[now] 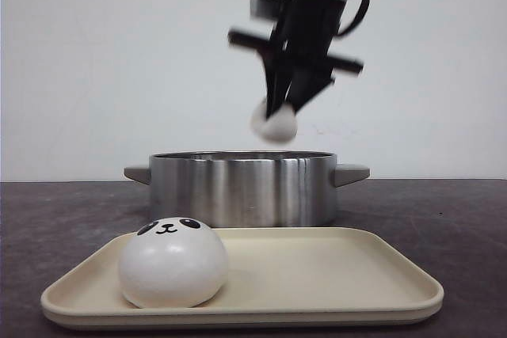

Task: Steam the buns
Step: 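Lift the bun with the right gripper and place it in the pot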

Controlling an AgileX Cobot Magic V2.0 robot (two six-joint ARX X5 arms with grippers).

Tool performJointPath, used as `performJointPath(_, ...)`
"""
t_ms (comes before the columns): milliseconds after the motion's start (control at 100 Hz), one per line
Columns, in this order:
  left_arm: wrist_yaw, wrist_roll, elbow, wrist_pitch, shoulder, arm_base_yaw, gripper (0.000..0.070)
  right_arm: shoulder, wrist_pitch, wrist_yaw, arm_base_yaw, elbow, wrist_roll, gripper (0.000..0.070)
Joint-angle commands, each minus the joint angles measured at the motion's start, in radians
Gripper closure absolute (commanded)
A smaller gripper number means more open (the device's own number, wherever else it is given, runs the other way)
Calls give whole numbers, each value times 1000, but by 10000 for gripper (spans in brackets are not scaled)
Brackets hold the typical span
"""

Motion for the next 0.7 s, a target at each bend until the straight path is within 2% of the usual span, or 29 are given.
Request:
performJointPath(0,-6,13,17,8,8,-6,191,39,6,0,7,16,-41,687)
performJointPath(80,-6,13,17,5,9,-6,191,75,4,0,6,16,-53,683)
performJointPath(120,-6,13,17,2,9,-6,191,90,2,0,6,16,-54,658)
performJointPath(170,-8,13,17,-4,9,-6,191,103,-5,0,6,16,-54,564)
performJointPath(260,-23,13,17,-16,13,-6,191,122,-18,1,2,16,-55,341)
performJointPath(320,-25,13,17,-21,15,-6,191,131,-20,1,2,16,-55,255)
performJointPath(440,-25,13,17,-20,24,-6,191,131,-22,14,1,16,-55,205)
performJointPath(690,-25,25,15,-23,63,-6,191,131,-56,26,-18,24,-58,204)
